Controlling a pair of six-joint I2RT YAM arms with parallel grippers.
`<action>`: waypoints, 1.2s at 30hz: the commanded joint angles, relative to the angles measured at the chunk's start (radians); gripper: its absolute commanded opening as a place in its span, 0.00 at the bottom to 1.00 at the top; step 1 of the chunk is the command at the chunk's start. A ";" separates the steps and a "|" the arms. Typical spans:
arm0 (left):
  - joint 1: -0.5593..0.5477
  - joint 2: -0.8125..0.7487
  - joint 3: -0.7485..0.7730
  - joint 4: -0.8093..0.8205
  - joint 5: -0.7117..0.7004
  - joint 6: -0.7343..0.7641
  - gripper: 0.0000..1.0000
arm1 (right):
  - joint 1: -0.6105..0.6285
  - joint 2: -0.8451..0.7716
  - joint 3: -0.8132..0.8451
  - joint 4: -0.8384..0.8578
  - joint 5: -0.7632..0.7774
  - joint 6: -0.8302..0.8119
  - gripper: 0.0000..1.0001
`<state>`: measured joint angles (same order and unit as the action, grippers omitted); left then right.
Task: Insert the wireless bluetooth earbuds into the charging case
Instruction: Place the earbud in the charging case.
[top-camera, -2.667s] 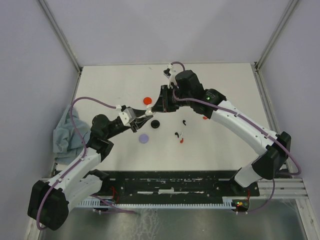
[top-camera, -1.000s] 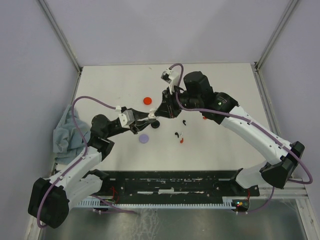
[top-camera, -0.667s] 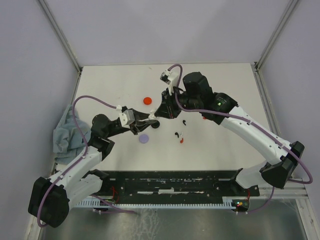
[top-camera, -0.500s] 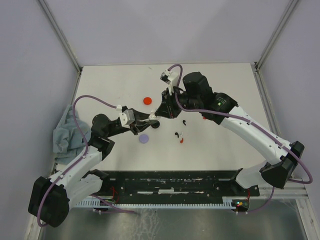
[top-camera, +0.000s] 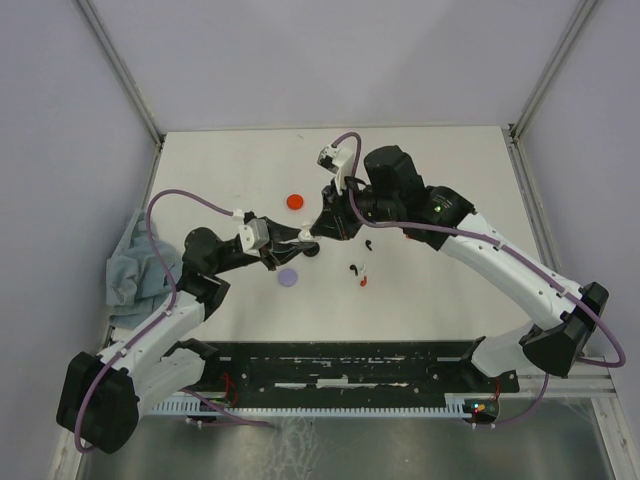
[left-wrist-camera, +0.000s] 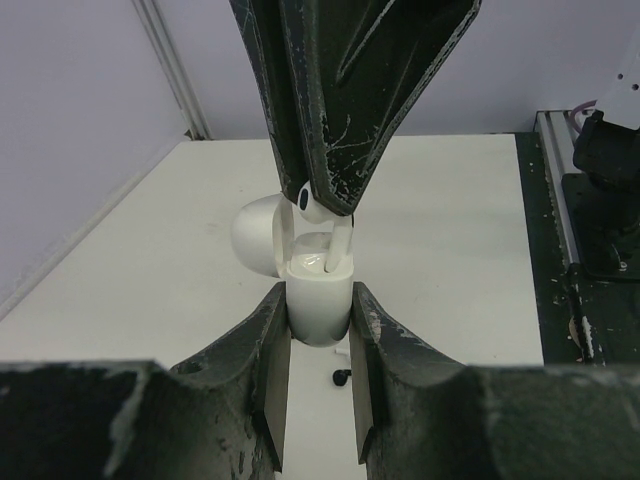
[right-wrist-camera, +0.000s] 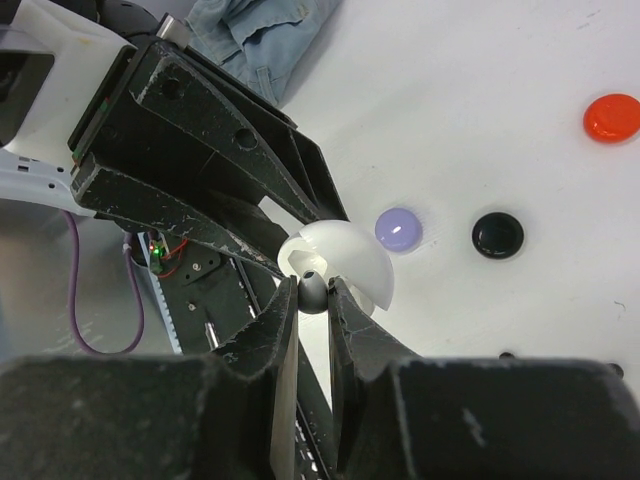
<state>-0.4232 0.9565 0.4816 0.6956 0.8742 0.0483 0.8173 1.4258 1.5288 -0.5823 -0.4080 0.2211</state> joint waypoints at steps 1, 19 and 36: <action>-0.004 0.009 0.049 0.085 0.022 -0.054 0.03 | 0.016 -0.023 -0.008 0.025 -0.045 -0.064 0.07; -0.009 0.063 0.039 0.218 0.045 -0.173 0.03 | 0.031 -0.001 -0.016 0.052 -0.115 -0.191 0.22; -0.021 0.083 0.017 0.244 0.029 -0.195 0.03 | 0.031 0.029 0.054 0.056 -0.140 -0.195 0.38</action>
<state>-0.4355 1.0409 0.4816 0.8543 0.9165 -0.1184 0.8429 1.4502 1.5272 -0.5575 -0.5240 0.0288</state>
